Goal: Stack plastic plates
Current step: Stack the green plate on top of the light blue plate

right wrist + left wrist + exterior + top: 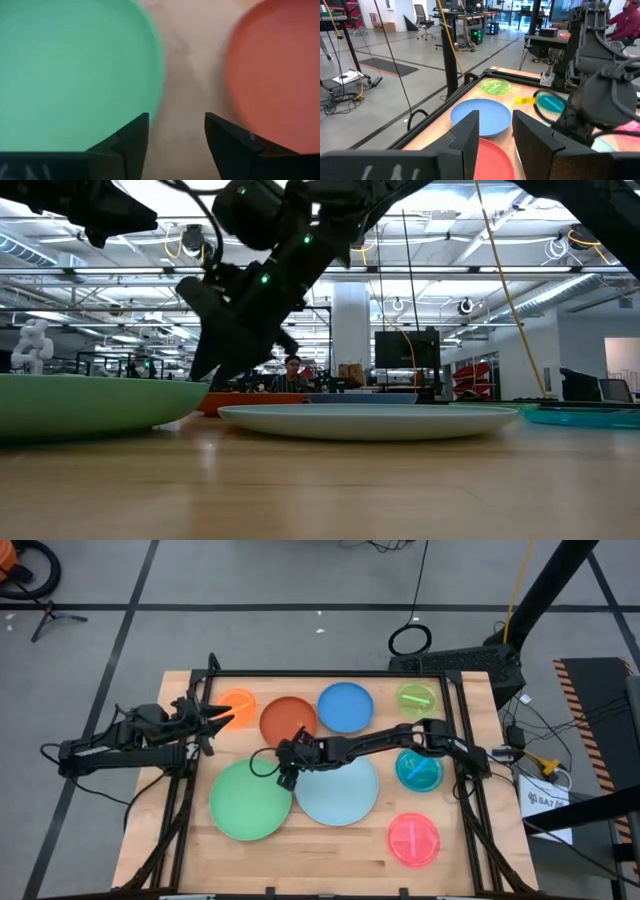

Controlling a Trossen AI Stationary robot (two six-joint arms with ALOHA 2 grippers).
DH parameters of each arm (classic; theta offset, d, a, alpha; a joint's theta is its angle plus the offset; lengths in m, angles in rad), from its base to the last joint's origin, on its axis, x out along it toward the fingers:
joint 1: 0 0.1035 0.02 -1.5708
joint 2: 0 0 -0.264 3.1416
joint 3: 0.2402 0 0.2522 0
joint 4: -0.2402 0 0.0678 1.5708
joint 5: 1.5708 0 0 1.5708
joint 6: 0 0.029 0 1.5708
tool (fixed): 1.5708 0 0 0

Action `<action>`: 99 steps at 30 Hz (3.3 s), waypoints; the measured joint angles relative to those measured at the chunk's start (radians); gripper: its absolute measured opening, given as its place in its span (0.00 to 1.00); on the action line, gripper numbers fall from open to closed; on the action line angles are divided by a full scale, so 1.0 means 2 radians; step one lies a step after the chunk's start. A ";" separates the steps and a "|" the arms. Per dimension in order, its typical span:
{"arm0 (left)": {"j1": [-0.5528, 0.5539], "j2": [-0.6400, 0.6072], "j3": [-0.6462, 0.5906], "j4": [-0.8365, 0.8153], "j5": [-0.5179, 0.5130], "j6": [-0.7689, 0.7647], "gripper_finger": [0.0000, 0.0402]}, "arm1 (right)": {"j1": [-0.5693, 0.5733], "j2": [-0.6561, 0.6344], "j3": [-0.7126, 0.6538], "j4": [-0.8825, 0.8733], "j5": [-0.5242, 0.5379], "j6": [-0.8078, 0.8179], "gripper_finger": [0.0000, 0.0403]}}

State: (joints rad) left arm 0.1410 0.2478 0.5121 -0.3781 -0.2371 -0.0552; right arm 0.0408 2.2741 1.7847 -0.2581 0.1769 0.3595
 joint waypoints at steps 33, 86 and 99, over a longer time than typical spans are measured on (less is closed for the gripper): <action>0.000 0.000 0.000 -0.007 0.000 0.000 0.31 | 0.001 0.028 0.000 0.037 -0.009 0.024 0.43; 0.000 0.000 0.000 -0.007 0.000 -0.041 0.31 | 0.004 -0.106 0.000 -0.078 -0.152 -0.007 0.01; 0.000 0.000 0.000 -0.007 0.006 -0.047 0.31 | -0.003 -0.258 -0.216 0.003 -0.102 0.012 0.01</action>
State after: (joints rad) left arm 0.1406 0.2474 0.5117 -0.3919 -0.2253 -0.1483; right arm 0.0354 1.7581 1.3524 -0.2524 -0.0278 0.3827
